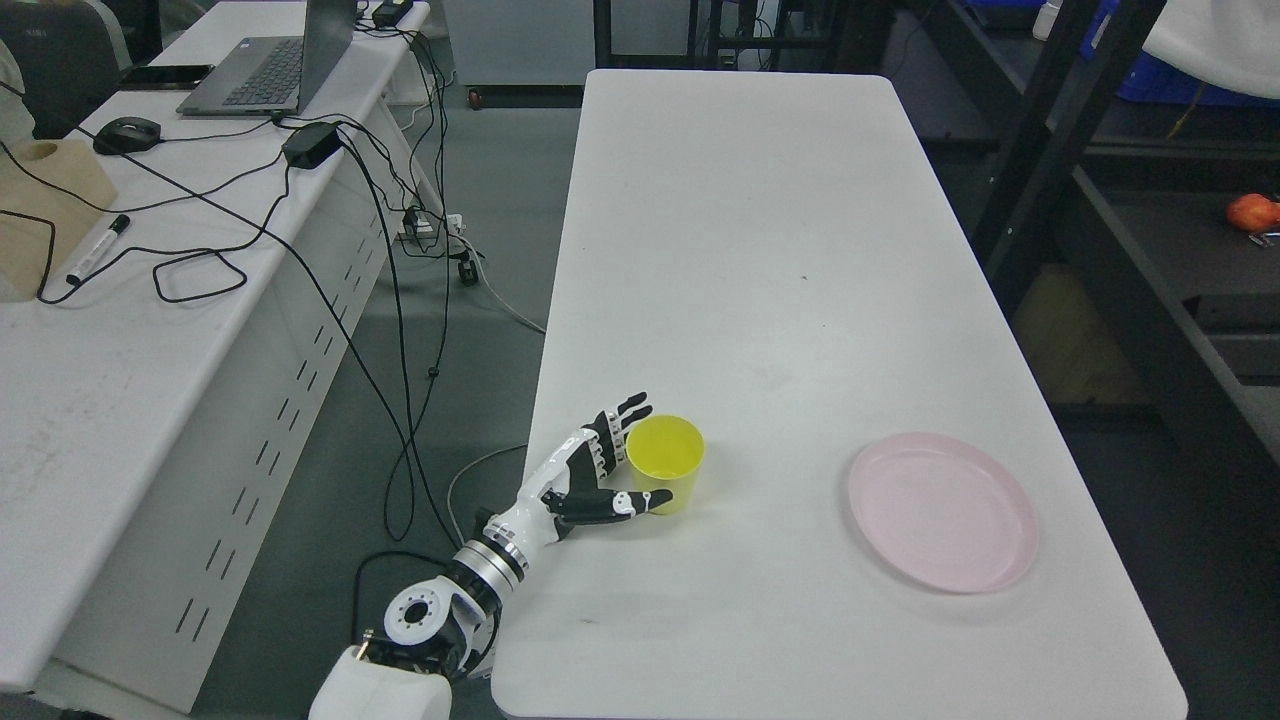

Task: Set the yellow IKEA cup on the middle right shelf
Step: 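Close the left hand fingers around the yellow cup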

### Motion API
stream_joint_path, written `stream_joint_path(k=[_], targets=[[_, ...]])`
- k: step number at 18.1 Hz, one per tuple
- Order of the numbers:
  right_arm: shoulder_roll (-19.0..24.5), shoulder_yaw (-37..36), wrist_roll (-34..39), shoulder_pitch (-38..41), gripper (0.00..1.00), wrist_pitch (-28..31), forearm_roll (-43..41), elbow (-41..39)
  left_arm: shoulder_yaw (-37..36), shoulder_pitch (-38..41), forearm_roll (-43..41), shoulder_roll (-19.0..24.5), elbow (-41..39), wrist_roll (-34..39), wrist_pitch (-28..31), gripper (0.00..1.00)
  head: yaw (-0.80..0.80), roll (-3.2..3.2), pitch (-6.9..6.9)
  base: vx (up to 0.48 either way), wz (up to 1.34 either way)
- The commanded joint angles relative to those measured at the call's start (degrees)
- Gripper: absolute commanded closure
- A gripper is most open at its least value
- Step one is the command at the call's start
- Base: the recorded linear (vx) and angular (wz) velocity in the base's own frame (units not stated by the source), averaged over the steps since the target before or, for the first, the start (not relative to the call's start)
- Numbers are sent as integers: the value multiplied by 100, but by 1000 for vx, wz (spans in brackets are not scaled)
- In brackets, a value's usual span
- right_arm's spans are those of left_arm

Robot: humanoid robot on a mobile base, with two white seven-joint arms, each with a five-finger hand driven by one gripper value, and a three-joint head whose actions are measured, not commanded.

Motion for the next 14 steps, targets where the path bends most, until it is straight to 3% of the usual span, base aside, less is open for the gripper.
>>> stream_joint_path(k=[1,2,4,8,14], targets=[[-100,97,-3,79,1,-1,-141,0,175,-50,-374,100,66,54,77,36,0,0,0,0,0],[-100,97,-3,79,1,-1,-141,0,184,-103,-586,100,58,54,112,22,0,0,0,0,0],[-100,97,-3,79,1,-1,-141,0,210,-252,-632,100,49,63,113,11,0,0,0,0,0],[-100,97,-3,79,1,-1,-141,0,237,-560,-632,100,5,54,156,7,0,0,0,0,0],[-100,97,-3,79,1,-1,-141,0,26,-640,-650,100,154,54,895,8,0,0,0,0,0]])
